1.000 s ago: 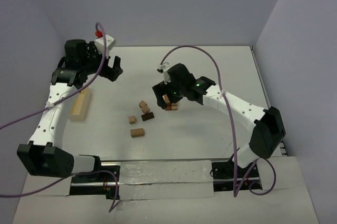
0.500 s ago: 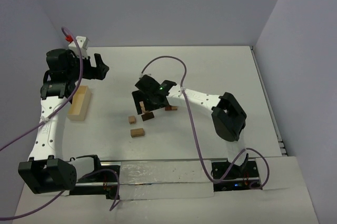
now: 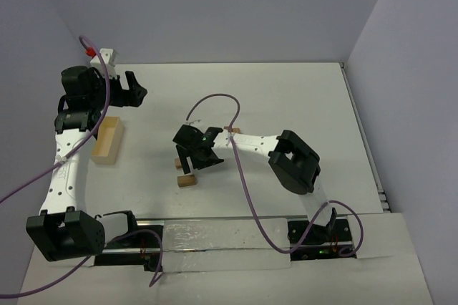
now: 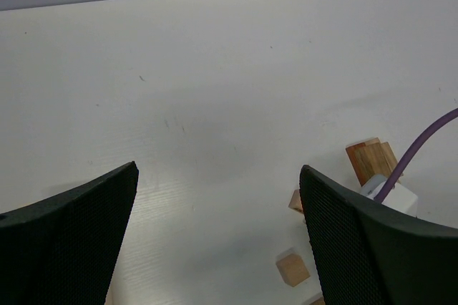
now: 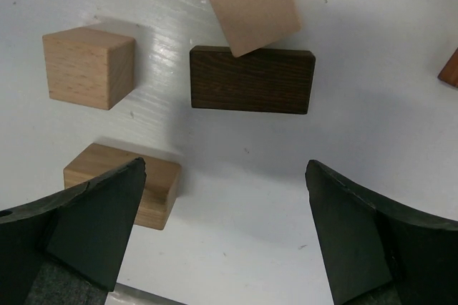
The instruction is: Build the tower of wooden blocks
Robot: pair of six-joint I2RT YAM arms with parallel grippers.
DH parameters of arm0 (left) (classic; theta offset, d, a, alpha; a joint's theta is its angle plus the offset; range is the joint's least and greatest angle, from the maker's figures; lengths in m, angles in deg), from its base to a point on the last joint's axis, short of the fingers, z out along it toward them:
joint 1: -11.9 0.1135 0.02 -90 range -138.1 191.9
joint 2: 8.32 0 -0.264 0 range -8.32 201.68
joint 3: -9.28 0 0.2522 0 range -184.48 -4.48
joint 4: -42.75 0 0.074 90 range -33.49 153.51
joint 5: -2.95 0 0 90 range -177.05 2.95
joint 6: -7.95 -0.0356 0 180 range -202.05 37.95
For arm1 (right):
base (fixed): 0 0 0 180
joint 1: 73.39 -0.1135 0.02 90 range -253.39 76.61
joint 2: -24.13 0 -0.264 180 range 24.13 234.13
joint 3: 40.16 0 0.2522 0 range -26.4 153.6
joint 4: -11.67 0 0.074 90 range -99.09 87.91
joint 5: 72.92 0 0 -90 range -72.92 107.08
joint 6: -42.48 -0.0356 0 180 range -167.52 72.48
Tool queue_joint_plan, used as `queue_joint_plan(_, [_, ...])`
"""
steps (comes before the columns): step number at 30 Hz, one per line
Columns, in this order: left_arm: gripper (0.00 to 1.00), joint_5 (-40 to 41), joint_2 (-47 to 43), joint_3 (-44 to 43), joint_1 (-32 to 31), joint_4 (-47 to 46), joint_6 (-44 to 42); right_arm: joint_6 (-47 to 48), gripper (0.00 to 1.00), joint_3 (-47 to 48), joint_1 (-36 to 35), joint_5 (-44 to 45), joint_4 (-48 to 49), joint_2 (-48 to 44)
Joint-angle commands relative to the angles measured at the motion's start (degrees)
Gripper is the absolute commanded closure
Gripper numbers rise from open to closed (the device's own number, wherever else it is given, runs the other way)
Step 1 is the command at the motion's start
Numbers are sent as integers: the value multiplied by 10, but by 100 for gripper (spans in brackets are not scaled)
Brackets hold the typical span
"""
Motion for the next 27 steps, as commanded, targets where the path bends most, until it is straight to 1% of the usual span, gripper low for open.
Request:
queue_joint_plan(1, [1, -22, -3, 1, 5, -25, 3, -1, 0, 4, 5, 39, 18, 1])
queue_joint_plan(6, [1, -35, 3, -1, 5, -23, -2, 11, 1, 1, 20, 30, 22, 15])
queue_joint_plan(12, [1, -54, 13, 1, 5, -29, 2, 24, 1, 24, 22, 31, 21, 43])
queue_joint_plan(27, [1, -73, 23, -4, 6, -29, 0, 22, 5, 56, 42, 26, 11, 77])
